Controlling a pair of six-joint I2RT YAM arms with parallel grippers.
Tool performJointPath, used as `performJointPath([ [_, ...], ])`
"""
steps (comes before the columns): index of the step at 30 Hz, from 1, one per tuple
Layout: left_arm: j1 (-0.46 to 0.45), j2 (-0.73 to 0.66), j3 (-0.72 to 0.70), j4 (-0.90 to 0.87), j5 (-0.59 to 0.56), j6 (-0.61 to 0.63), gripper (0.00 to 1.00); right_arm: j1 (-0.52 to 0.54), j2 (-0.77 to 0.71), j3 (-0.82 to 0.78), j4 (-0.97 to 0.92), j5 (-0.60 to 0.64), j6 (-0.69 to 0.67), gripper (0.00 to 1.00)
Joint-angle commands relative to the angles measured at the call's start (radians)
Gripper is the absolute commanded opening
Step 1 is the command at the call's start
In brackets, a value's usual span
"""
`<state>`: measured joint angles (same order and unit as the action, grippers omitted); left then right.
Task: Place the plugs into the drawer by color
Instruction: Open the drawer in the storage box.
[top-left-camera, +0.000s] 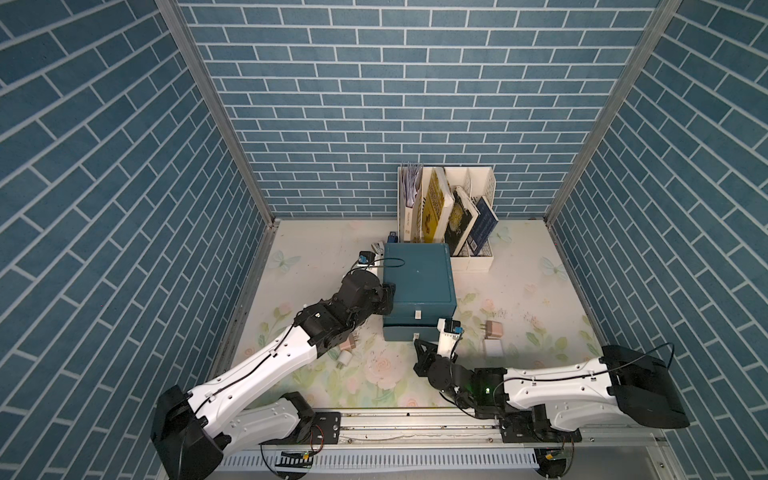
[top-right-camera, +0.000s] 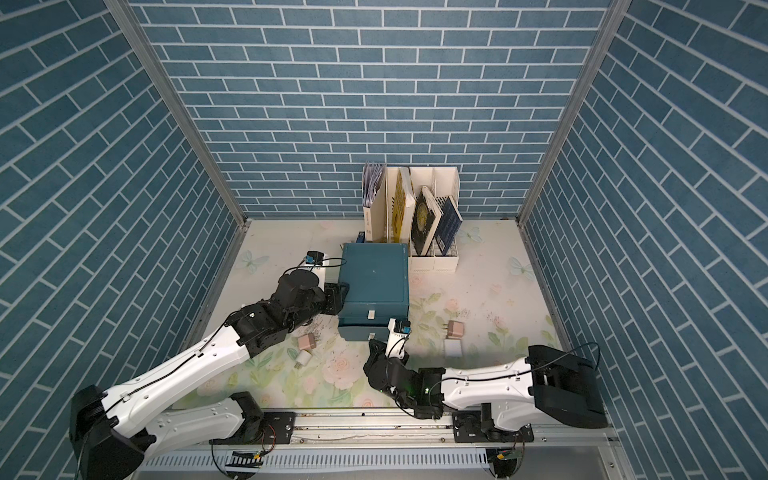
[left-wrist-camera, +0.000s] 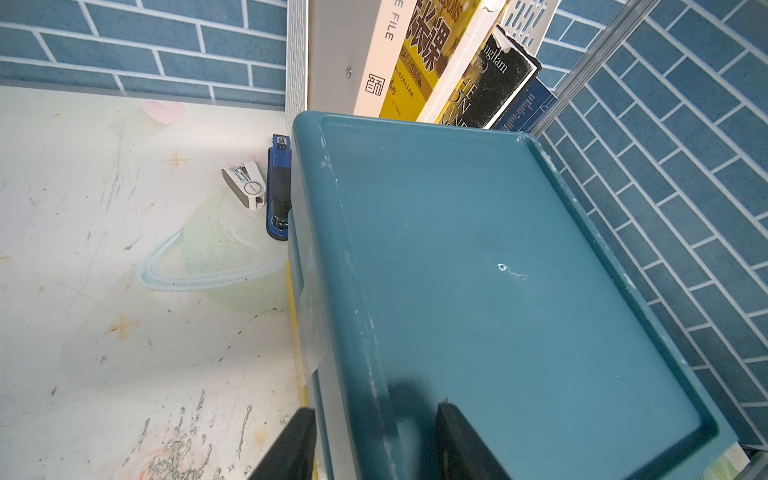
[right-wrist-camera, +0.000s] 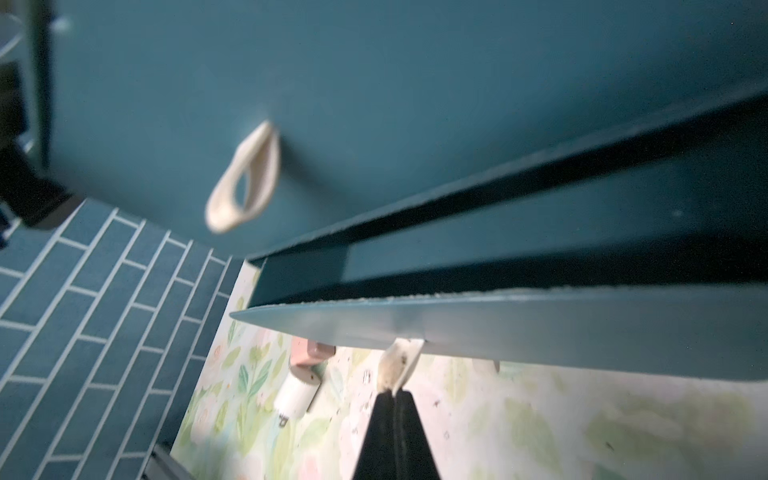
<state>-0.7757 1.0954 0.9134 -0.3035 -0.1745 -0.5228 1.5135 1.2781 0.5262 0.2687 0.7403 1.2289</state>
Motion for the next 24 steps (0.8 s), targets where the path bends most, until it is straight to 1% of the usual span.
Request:
performJointPath([
  [1,0.001,-0.010,-0.021,-0.027,0.009,0.008,0.52,0.052,-0.052,-0.009,-0.132,0.074,0.078,0.00],
  [6,0.001,-0.006,-0.019,-0.022,0.018,-0.009,0.52,0.109,-0.108,-0.021,-0.201,0.089,0.108,0.00],
  [11,0.001,-0.003,-0.022,-0.023,0.032,-0.027,0.52,0.165,-0.104,0.016,-0.319,0.089,0.146,0.00],
  [15,0.001,-0.006,-0.034,0.001,0.046,-0.040,0.52,0.207,-0.103,0.032,-0.364,0.103,0.169,0.00],
  [22,0.001,0.003,-0.028,-0.006,0.043,-0.045,0.53,0.221,-0.073,0.061,-0.411,0.103,0.189,0.00],
  [24,0.001,0.006,-0.021,-0.014,0.041,-0.043,0.54,0.221,-0.071,0.077,-0.460,0.109,0.215,0.00],
])
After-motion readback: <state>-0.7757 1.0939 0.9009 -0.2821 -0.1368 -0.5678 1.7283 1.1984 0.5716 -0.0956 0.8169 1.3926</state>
